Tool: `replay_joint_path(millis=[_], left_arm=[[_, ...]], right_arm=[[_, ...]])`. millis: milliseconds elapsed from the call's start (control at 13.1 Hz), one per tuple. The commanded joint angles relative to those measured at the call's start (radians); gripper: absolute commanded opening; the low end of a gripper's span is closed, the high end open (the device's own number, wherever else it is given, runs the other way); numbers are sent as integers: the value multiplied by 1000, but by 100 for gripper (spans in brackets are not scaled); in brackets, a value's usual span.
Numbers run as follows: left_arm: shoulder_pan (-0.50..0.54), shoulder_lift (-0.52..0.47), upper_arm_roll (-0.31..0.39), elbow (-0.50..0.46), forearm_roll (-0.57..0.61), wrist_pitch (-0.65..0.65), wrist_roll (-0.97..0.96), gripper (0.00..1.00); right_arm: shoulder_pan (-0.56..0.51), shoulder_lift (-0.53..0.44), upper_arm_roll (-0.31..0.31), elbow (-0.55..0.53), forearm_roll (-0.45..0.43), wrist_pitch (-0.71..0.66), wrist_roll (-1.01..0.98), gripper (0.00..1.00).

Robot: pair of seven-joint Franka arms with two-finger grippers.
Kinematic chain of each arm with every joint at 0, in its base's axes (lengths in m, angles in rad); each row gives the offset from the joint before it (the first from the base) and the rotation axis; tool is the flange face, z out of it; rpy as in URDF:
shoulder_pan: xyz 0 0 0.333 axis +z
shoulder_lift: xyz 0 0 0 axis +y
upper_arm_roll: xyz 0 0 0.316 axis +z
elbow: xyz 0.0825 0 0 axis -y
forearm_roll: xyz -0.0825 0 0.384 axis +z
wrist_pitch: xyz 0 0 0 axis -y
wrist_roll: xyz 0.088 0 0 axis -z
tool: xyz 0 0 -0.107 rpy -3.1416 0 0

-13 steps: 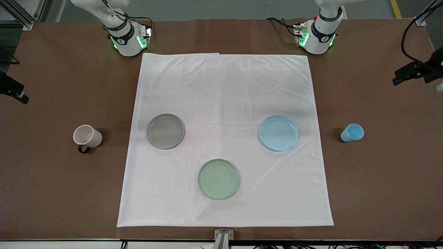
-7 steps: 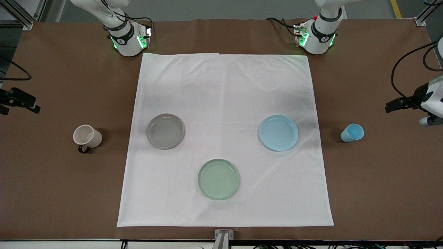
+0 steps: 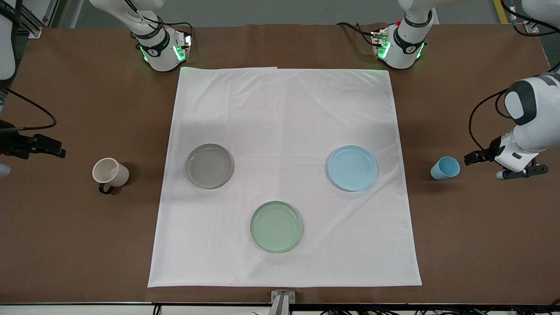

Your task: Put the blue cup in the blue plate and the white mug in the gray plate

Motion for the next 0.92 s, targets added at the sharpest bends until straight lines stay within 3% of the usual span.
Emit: replay_joint_path(millis=[0,153,459,688,841], left_arm=[[6,24,-11,3,9,8,-7,79],[6,56,-12,4,4,11,-8,70],[2,99,-14,6,-40,29,-8,48],[-3,102,-17,4,-49,37,-8,17],[-3,102,-17,4,-49,37,-8,7]], right_arm=[[-39,105,9,-22,-19,78,7,100],[-66,162,9,-65,-18,177,6,100],[-72,177,9,-278,-16,487,7,100],[-85,214,11,-356,-12,627,9,100],[-89,235,11,-395,-9,707,9,100]])
